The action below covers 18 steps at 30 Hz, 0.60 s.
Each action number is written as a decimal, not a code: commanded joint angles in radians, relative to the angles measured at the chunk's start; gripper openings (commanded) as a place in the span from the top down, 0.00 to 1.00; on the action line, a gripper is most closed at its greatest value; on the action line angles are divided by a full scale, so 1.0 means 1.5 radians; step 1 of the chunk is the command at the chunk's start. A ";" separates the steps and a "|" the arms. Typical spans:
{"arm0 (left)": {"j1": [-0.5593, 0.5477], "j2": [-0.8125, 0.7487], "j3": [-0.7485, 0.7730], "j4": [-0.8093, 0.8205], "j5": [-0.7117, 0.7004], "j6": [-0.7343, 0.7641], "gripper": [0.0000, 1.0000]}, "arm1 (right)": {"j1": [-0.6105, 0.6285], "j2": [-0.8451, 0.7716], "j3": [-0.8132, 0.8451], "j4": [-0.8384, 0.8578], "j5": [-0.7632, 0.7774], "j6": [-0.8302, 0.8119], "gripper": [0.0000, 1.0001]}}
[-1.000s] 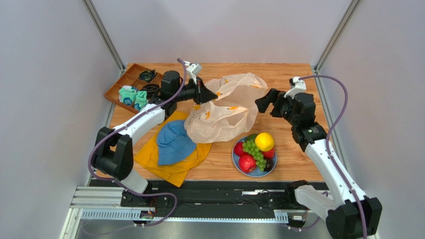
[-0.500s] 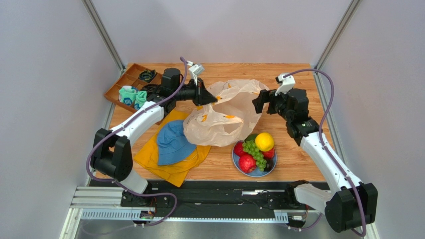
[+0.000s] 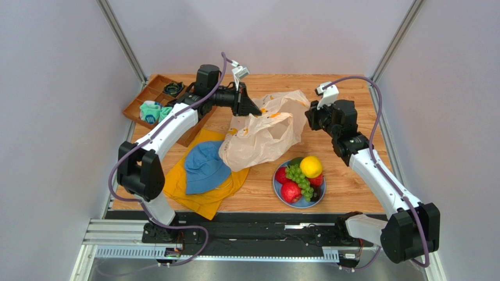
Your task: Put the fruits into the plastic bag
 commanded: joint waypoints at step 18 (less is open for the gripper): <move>-0.047 -0.035 0.066 0.045 -0.569 -0.014 0.38 | 0.021 -0.104 0.054 -0.163 0.316 0.191 1.00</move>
